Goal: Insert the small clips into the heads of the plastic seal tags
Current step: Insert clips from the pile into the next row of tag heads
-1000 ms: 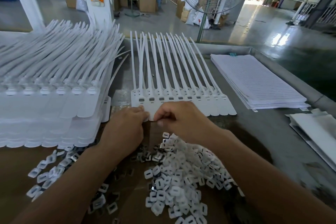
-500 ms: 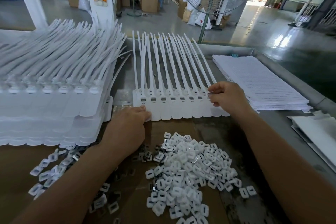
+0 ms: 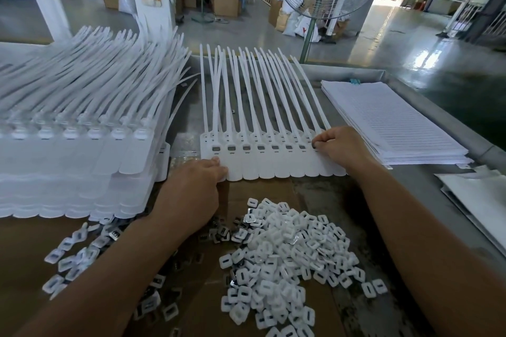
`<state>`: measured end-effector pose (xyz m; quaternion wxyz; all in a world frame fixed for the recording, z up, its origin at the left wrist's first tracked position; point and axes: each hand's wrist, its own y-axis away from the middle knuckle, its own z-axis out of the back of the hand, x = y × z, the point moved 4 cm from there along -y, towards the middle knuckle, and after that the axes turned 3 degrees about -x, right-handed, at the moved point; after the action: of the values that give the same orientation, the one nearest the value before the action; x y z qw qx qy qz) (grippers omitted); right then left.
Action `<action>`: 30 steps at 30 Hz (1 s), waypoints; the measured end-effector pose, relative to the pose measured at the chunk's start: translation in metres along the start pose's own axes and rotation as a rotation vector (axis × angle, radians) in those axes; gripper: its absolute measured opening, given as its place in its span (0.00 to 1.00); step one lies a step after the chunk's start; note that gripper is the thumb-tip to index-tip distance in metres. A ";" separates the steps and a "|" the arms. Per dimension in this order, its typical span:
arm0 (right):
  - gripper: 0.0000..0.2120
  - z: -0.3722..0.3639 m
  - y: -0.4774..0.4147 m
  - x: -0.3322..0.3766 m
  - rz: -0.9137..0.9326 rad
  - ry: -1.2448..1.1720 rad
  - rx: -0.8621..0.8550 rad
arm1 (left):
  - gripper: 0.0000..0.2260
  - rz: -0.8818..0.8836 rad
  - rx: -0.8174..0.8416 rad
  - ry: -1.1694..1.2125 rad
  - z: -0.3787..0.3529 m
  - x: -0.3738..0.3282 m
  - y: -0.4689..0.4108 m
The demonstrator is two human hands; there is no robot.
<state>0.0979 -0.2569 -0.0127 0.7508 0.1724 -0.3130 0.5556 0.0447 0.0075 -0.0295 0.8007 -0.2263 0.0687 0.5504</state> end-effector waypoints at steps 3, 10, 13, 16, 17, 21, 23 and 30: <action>0.04 0.000 0.000 0.000 -0.021 0.008 0.002 | 0.21 0.002 0.000 0.005 -0.001 0.001 0.000; 0.06 -0.001 0.000 0.003 -0.033 -0.040 -0.034 | 0.22 0.001 -0.022 -0.005 -0.003 0.002 -0.001; 0.06 0.001 0.001 0.004 -0.042 -0.046 -0.045 | 0.22 0.003 -0.022 -0.003 -0.003 0.002 0.000; 0.07 0.002 0.004 0.003 -0.020 -0.051 -0.046 | 0.22 0.005 -0.021 -0.006 -0.004 0.003 -0.001; 0.07 0.002 0.006 0.003 0.005 -0.037 -0.049 | 0.22 0.007 -0.019 -0.007 -0.004 0.003 -0.001; 0.09 0.004 0.010 0.004 0.073 0.046 -0.069 | 0.22 0.010 -0.010 -0.015 -0.005 0.003 -0.002; 0.09 0.004 0.012 0.003 0.094 0.063 -0.061 | 0.22 0.005 -0.008 -0.017 -0.005 0.003 -0.002; 0.15 0.001 0.023 0.000 0.299 0.282 -0.032 | 0.21 0.010 -0.001 -0.016 -0.005 0.003 -0.002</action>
<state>0.0763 -0.2497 -0.0140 0.6989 0.0327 -0.2358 0.6745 0.0481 0.0074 -0.0344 0.7985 -0.2219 0.0633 0.5560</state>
